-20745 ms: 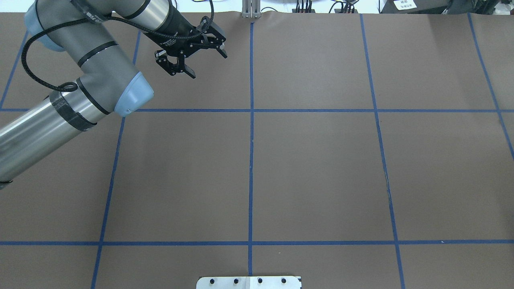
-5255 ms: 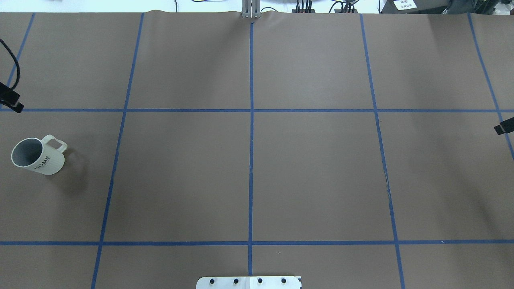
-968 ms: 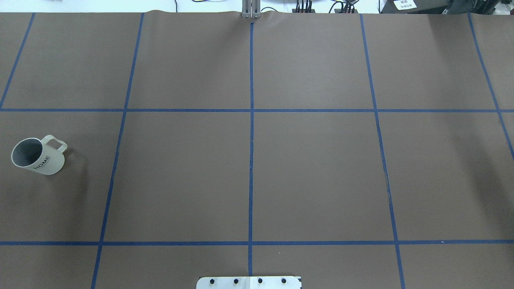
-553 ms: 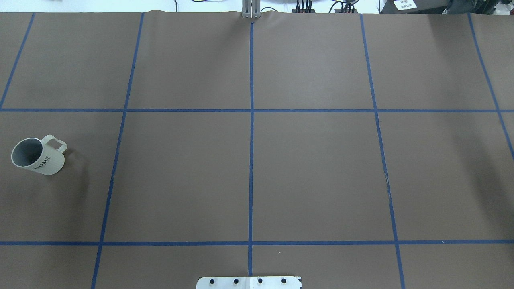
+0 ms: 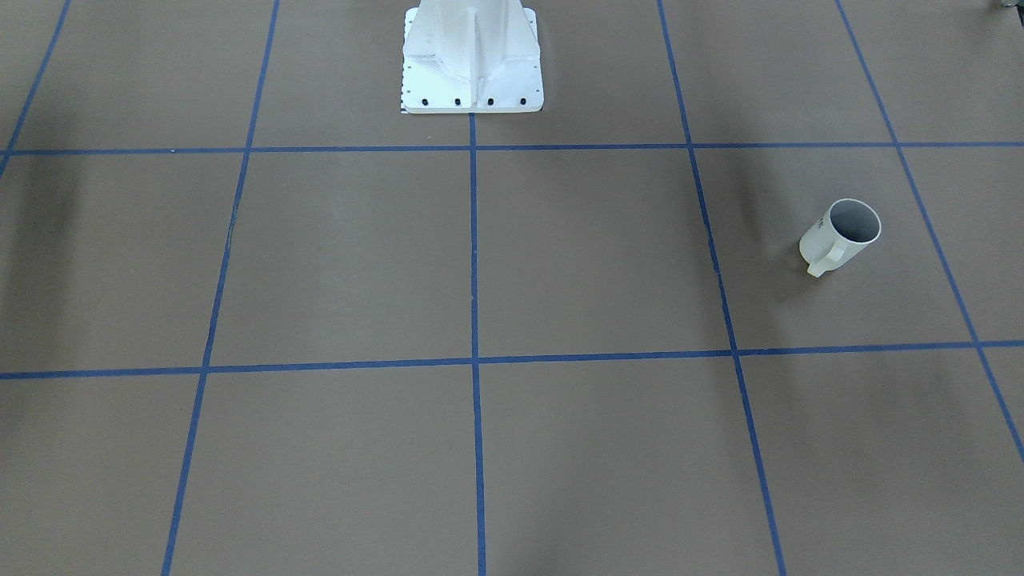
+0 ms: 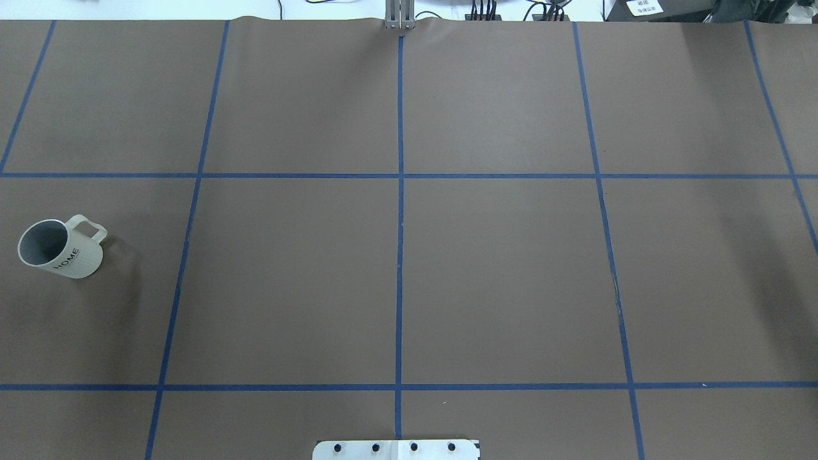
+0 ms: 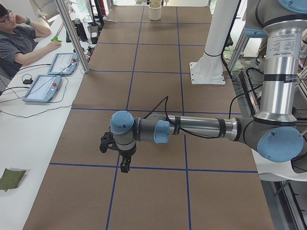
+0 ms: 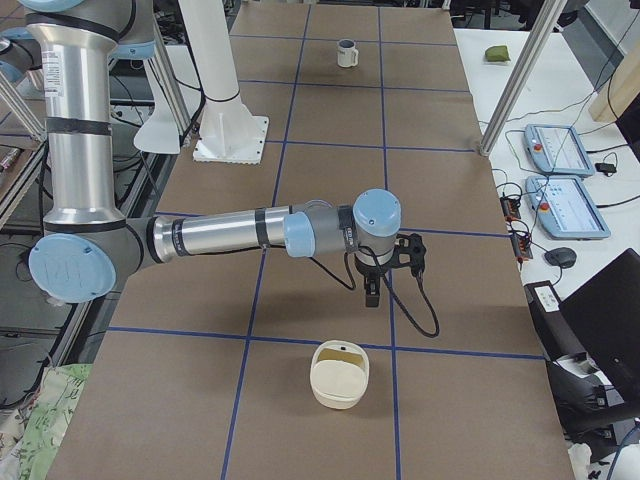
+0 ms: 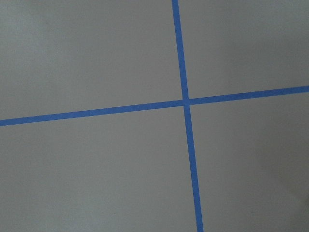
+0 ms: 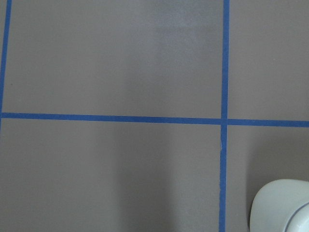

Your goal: Left arm hands cup to right arm to dump lemon

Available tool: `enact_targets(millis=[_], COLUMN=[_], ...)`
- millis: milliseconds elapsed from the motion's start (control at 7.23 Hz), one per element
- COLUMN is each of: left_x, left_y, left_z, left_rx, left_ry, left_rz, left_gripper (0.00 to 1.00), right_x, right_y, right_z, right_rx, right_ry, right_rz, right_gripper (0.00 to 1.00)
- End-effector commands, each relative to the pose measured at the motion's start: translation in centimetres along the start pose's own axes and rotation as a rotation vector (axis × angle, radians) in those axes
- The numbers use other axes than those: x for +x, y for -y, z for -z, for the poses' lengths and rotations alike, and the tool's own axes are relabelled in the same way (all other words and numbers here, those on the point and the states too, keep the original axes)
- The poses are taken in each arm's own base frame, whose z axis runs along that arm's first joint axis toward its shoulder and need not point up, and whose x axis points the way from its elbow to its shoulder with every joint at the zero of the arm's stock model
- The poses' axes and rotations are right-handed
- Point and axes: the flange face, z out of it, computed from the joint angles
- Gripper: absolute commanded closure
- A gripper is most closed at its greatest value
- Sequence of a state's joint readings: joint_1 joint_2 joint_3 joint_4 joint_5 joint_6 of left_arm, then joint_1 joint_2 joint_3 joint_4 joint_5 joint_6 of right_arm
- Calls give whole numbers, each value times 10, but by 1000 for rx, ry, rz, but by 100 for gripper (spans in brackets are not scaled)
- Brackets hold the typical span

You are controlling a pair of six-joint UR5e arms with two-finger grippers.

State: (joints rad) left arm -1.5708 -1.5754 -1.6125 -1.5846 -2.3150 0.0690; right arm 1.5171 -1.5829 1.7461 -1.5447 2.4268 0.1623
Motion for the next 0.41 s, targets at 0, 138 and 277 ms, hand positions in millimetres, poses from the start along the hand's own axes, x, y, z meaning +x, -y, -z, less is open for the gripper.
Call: enact_targets(millis=[0,138,277], left_x=[0,1,2], left_y=[0,0,1], left_z=[0,1,2], left_rx=[1,2,4], left_ry=[0,-1,-2], left_rz=[-1,-2,-4], left_gripper=[0,0,0], right_x=[0,0,0], right_y=[0,0,0], right_z=[0,0,0], right_rx=[1,0,0], right_ry=[0,0,0], right_rz=[0,-2,-2], right_gripper=[0,0,0])
